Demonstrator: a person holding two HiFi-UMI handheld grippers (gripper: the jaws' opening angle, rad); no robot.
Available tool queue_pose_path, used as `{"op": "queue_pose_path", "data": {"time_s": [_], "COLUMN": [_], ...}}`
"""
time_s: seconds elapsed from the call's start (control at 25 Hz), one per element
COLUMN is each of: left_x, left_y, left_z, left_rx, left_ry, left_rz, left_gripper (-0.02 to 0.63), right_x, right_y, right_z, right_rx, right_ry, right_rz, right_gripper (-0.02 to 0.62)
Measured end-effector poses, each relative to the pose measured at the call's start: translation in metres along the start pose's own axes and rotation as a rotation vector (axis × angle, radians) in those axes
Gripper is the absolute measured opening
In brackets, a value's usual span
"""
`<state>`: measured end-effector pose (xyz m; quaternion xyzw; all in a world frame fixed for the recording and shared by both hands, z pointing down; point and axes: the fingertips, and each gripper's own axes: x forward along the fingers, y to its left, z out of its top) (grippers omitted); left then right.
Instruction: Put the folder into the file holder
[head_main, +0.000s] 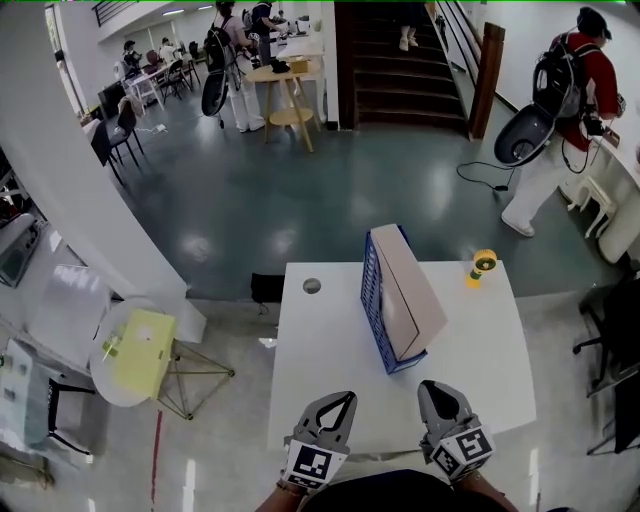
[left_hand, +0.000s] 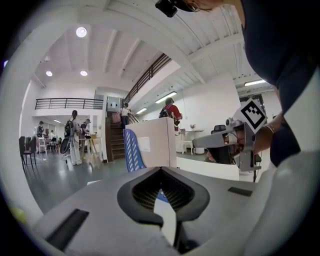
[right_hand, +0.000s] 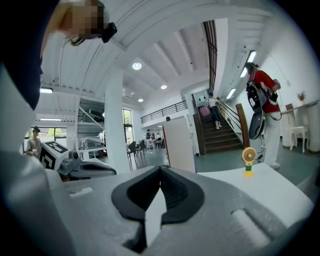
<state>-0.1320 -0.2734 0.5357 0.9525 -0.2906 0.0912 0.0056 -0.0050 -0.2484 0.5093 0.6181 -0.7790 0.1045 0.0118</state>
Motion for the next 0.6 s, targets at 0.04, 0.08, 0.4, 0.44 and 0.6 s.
{"op": "queue_pose_path", "data": {"time_s": [0.04, 0.08, 0.4, 0.44, 0.6], "left_x": [0.000, 0.001, 0.005, 0.006, 0.007], "left_y": [0.000, 0.000, -0.008, -0.008, -0.009], "left_z": [0.000, -0.001, -0.003, -0.004, -0.007], "left_rx": [-0.001, -0.001, 0.002, 0.001, -0.005], "left_ry": [-0.001, 0.000, 0.007, 0.009, 0.019], "left_rz": [0.000, 0.000, -0.003, -0.002, 0.001], "left_gripper": [-0.002, -0.002, -0.002, -0.002, -0.002], "right_x": [0.000, 0.001, -0.002, -0.002, -0.003], "right_y": [0.001, 0.002, -0.006, -0.007, -0.008], "right_z": [-0.001, 0.000, -0.003, -0.004, -0.003], "right_rx": [-0.005, -0.011, 0.005, 0.008, 0.009], "right_ry": [0.002, 0.004, 0.017, 0.017, 0.014], "right_rz": [0.005, 0.009, -0.008, -0.008, -0.006], "right_gripper": [0.000, 0.000, 0.002, 0.000, 0.000]}}
